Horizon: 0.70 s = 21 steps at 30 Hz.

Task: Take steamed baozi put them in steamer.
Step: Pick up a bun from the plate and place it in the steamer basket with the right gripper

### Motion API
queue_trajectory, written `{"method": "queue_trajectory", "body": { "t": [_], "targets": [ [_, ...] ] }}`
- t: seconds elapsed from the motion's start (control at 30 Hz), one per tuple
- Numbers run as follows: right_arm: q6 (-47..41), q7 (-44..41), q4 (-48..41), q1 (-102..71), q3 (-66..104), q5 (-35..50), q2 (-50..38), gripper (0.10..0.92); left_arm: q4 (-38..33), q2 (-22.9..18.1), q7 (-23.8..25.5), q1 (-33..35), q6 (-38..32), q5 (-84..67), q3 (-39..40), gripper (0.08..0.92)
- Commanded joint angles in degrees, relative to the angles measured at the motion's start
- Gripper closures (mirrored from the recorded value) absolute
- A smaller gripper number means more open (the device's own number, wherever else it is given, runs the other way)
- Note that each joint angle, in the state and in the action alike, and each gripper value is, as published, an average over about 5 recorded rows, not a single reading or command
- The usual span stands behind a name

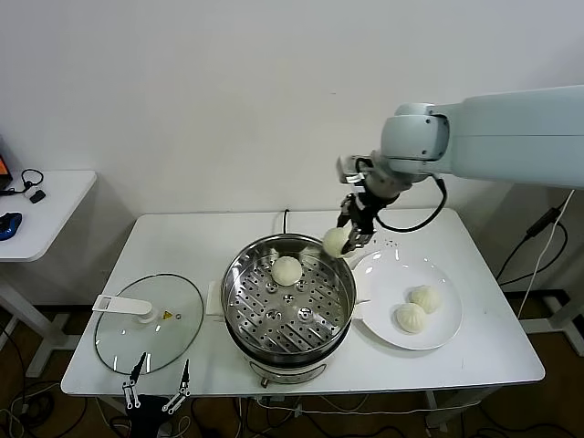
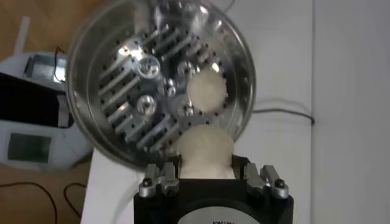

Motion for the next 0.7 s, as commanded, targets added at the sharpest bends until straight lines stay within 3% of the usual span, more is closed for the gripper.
{"method": "queue_trajectory", "body": {
  "t": [0.03, 0.23, 0.7],
  "targets": [
    [-7.1, 6.5, -0.6, -3.6, 8.2, 10.9, 14.2, 0.457, -0.3, -2.8, 0.1, 0.0, 0.2, -0.1, -0.1, 0.177],
    [-8.6, 8.2, -4.0, -11.5, 10.6, 9.7, 18.8, 0.457, -0.4, -2.8, 0.1, -0.1, 0.3, -0.5, -0.4, 0.177],
    [-11.2, 10.9, -5.8, -19.9, 10.6, 4.6, 19.6, 0.457, 0.4, -2.8, 0.1, -0.5, 0.3, -0.4, -0.4, 0.177]
  ]
}}
